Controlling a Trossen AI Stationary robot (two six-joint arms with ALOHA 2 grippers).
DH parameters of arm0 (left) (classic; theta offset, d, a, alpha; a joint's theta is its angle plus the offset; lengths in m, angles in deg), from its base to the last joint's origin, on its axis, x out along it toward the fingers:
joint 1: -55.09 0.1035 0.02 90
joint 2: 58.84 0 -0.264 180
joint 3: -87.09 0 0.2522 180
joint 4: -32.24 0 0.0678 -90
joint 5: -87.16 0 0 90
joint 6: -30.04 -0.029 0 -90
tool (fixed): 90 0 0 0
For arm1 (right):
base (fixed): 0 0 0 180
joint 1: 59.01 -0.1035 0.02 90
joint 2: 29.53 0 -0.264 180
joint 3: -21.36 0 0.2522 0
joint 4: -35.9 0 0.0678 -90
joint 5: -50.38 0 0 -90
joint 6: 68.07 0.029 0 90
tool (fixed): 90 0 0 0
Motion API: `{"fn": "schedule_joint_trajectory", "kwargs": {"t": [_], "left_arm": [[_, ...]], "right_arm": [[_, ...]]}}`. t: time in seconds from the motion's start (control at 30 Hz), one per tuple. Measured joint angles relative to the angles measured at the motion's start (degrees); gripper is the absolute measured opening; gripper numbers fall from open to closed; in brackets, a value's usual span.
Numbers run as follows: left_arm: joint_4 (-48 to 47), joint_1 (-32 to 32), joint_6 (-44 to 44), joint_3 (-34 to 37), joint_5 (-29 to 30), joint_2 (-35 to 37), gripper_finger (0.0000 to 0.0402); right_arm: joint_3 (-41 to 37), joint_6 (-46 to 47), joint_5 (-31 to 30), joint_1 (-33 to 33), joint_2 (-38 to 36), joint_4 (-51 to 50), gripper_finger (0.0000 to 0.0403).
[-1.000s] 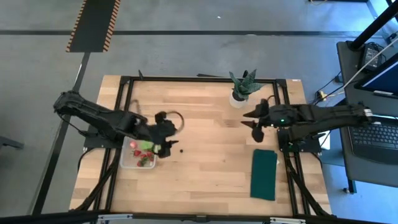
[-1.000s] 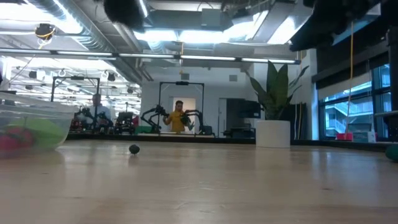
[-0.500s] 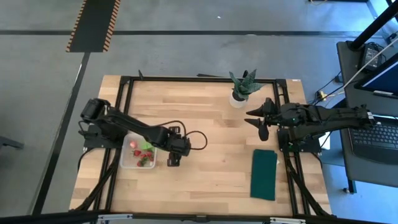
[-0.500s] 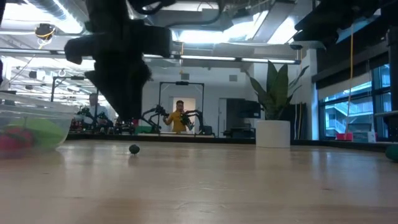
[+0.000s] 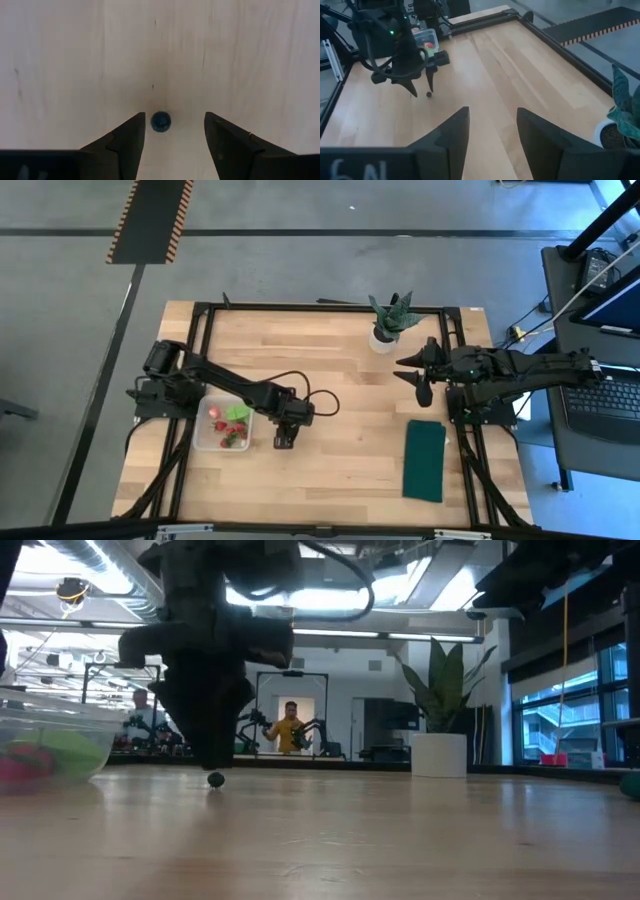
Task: Pick and placing Produce into tupperware
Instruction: Put the black cherry into the transparent bin
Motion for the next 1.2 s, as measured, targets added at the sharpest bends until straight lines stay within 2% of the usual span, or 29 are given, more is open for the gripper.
{"fn": "schedule_joint_trajectory", "kwargs": {"t": [0.33,0.57,0.77,1.2], "left_arm": [[0.68,0.69,-1.42,0.73,0.15,-1.21,0.0183],[6.45,1.5,0.37,5.42,-1.69,-0.81,0.0173],[7.28,1.5,1.45,6.25,-1.72,-0.88,0.0159],[7.22,1.5,1.51,6.34,-1.93,-1.04,0.0094]], "right_arm": [[0.0,-0.43,0.07,0.0,0.0,-0.44,0.0168],[0.0,-0.37,0.07,0.0,0.0,-0.51,0.0168],[0.02,-0.33,0.07,0.0,0.0,-0.52,0.0168],[0.02,-0.26,0.07,0.0,0.0,-0.52,0.0168]]}}
